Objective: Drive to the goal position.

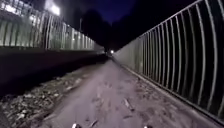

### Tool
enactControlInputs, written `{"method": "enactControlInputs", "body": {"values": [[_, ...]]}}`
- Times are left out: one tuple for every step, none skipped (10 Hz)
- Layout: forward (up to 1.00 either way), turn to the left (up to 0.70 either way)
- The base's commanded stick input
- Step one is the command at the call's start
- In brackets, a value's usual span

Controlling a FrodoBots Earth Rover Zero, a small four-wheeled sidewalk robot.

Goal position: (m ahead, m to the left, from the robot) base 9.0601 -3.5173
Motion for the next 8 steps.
{"method": "enactControlInputs", "body": {"values": [[0.3, 0.01], [0.3, 0.01], [0.3, 0.01], [0.3, 0.01], [0.3, 0.01], [0.3, 0.01], [0.3, 0.01], [0.3, 0.01]]}}
